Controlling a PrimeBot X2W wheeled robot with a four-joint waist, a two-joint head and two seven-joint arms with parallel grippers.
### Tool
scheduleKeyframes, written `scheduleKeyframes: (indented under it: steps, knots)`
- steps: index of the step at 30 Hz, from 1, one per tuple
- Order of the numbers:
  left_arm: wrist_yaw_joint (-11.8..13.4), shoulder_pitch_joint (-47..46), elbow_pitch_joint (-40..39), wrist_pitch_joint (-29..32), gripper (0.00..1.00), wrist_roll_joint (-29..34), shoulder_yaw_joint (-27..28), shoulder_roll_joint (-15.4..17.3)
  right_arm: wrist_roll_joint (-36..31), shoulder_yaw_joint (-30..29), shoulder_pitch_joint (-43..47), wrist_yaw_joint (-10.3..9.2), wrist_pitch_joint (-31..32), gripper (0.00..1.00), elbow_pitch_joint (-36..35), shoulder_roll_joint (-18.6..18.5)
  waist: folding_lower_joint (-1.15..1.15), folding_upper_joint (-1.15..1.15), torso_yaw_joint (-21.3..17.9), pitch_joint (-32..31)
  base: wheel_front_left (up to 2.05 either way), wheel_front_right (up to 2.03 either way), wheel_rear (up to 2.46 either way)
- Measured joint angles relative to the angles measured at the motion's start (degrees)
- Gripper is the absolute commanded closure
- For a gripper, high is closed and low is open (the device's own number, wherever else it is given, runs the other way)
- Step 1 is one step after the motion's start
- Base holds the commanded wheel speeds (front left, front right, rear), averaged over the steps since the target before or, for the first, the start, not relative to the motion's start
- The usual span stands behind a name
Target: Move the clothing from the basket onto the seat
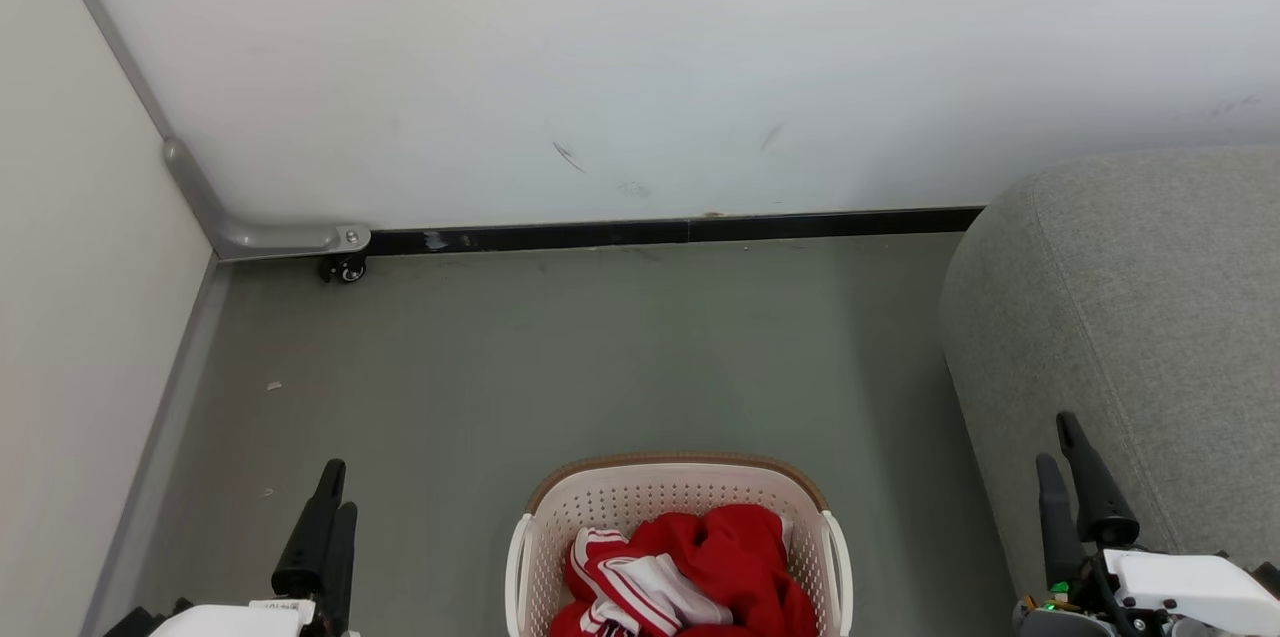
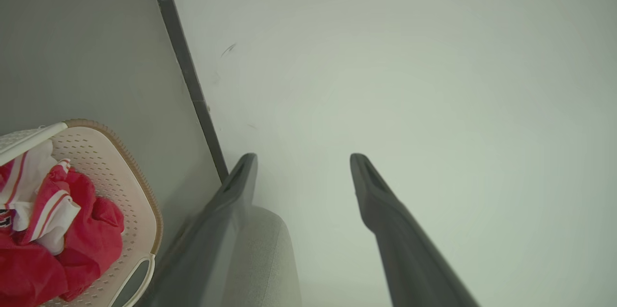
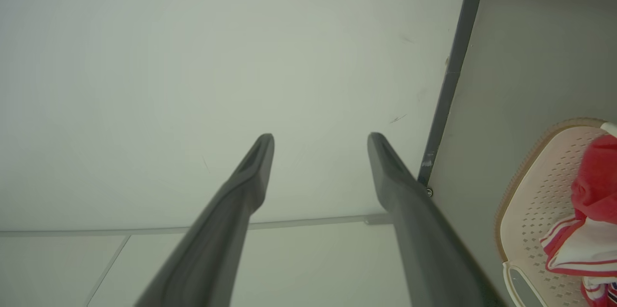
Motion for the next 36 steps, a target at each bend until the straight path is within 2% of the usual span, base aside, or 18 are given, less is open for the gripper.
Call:
scheduleKeyframes:
  steps: [7, 19, 24, 32, 36]
  knots:
    - [0.00, 0.00, -0.91, -1.59, 0.00, 3.49, -1.02, 0.18, -2.18, 1.43, -0.11, 0.00, -1.55, 0.00, -0.51, 0.00, 0.13, 0.00, 0.04, -0.11, 0.00, 0.00, 0.00]
    - [0.33, -0.01, -3.63, -4.17, 0.00, 12.15, -1.37, 0.30, -10.37, 3.72, -0.42, 0.00, -4.06, 0.00, -0.63, -0.78, 0.75, 0.00, 0.29, -0.59, 0.00, 0.00, 0.00]
    - [0.51, -0.01, -4.94, -5.02, 0.00, 16.57, -1.60, 0.41, -14.64, 4.53, -0.93, 0.01, -5.01, 0.00, -0.62, -1.14, 0.93, 0.00, 0.41, -0.85, 0.00, 0.00, 0.00]
    - [0.58, -0.01, -7.14, -6.88, 0.00, 25.22, -2.88, 0.52, -22.51, 4.79, -1.55, 0.01, -6.50, 0.00, -0.67, -1.30, 0.99, 0.00, 0.59, -1.11, 0.00, 0.00, 0.00]
    - [0.92, -0.01, -8.03, -7.56, 0.00, 30.15, -3.96, 0.57, -26.84, 5.17, -1.58, 0.01, -7.24, 0.00, -0.67, -1.32, 0.86, 0.00, 0.67, -1.16, 0.00, 0.00, 0.00]
